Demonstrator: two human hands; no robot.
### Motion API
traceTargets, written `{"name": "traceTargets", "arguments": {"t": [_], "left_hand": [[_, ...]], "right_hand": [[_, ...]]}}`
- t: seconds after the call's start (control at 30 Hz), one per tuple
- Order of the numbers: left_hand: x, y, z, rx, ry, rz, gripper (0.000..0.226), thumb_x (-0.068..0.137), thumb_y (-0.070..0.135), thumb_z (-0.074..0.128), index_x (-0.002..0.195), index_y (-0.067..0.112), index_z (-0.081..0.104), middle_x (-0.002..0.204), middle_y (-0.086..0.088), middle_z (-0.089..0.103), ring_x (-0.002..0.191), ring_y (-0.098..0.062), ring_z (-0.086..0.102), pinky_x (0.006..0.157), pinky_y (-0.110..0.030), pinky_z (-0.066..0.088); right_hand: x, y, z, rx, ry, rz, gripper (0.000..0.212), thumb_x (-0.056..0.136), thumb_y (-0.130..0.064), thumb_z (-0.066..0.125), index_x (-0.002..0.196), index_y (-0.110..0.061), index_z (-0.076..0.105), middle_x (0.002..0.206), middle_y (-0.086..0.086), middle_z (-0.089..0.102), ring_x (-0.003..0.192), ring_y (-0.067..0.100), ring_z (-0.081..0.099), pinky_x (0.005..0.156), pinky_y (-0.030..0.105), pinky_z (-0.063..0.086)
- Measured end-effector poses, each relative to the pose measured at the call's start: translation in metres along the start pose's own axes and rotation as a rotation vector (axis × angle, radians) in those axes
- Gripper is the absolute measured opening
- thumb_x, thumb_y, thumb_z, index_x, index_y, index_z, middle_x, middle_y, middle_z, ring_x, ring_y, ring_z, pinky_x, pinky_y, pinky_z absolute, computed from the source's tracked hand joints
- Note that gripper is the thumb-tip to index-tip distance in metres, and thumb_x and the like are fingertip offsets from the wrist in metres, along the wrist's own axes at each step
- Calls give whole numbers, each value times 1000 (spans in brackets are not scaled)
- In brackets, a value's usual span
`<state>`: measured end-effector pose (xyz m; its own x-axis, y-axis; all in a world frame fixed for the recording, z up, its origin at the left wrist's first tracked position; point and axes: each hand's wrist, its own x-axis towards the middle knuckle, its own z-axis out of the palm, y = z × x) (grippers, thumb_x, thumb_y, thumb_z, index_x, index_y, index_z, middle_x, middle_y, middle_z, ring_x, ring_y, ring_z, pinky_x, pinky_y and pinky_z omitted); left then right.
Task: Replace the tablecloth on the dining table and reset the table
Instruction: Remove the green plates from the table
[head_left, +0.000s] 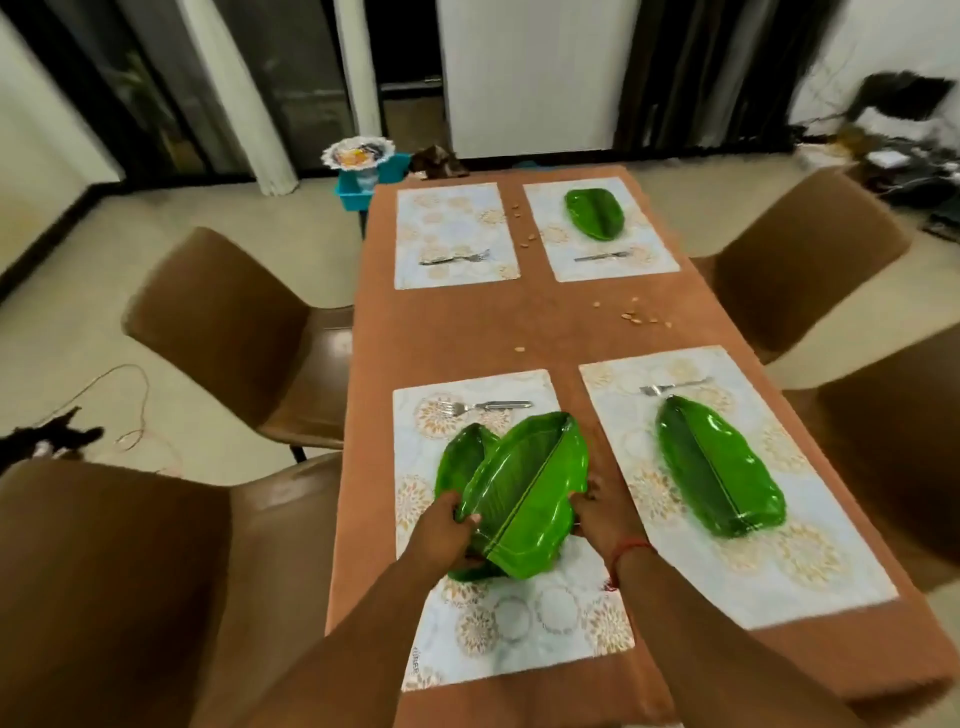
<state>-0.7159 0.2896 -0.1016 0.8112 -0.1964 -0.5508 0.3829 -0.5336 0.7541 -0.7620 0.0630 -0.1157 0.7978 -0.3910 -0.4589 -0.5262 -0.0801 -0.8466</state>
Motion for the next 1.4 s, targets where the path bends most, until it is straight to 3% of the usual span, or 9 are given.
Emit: {"name": "traceTargets", "arguments": {"t": [0.1,0.23,0.43,0.63,0.77,0.97,1.1,1.17,1.4], "left_hand": [[-6,-9,-2,222,80,-15,14,96,21,60,103,19,48,102,-8,63,85,-23,64,64,-30,54],[-10,-17,-2,551,169,-111,20,98,35,53,94,18,43,102,-11,64,94,-28,62,69,-32,42],[-8,-19,15,630,274,-178,19,99,29,50,108,13,49,107,-9,61,98,-27,61,70,-30,40],[-1,-22,19,643,280,-203,24,98,28,50,117,13,49,118,-9,55,106,-28,58,83,-34,45],[6,-21,15,666,246,-204,23,96,25,52,115,13,49,116,-9,54,104,-28,59,80,-34,44],[17,-21,3,682,194,-203,23,91,23,53,113,15,52,114,-7,60,102,-26,62,81,-34,51],[28,-16,-3,518,181,-205,25,94,23,53,117,12,52,114,-10,62,102,-26,61,79,-31,49],[33,-14,-5,418,177,-218,22,93,22,52,113,13,55,110,-11,64,96,-27,63,79,-38,55],[46,6,-15,185,117,-179,30,66,24,52,95,14,58,88,-16,67,76,-36,70,64,-53,61]], "right_hand": [[32,7,18,-169,-82,-32,14,89,-9,60,92,-21,67,85,12,73,79,35,71,72,57,58],[46,-14,31,-391,-248,-110,24,93,-14,58,113,-27,62,99,6,71,90,27,67,81,39,55],[61,-9,46,-628,-340,-220,33,93,-12,53,125,-13,59,117,15,63,107,32,60,89,38,50],[64,-11,56,-779,-313,-249,45,98,-15,47,143,-13,45,133,15,48,113,33,57,89,37,48],[68,-9,60,-821,-287,-261,49,95,-10,45,143,-19,45,130,13,47,104,32,61,84,36,51],[65,-9,62,-857,-278,-218,58,93,-7,46,148,-25,37,138,9,42,109,30,59,83,35,49],[66,-8,65,-812,-268,-173,42,91,-8,47,132,-18,50,124,10,57,105,29,60,84,36,51],[65,-7,67,-773,-251,-136,33,90,-7,49,121,-14,56,113,10,63,99,28,62,83,36,52],[66,-17,51,-579,-127,-102,34,86,1,49,110,-16,67,104,7,70,91,25,63,76,30,49]]}}
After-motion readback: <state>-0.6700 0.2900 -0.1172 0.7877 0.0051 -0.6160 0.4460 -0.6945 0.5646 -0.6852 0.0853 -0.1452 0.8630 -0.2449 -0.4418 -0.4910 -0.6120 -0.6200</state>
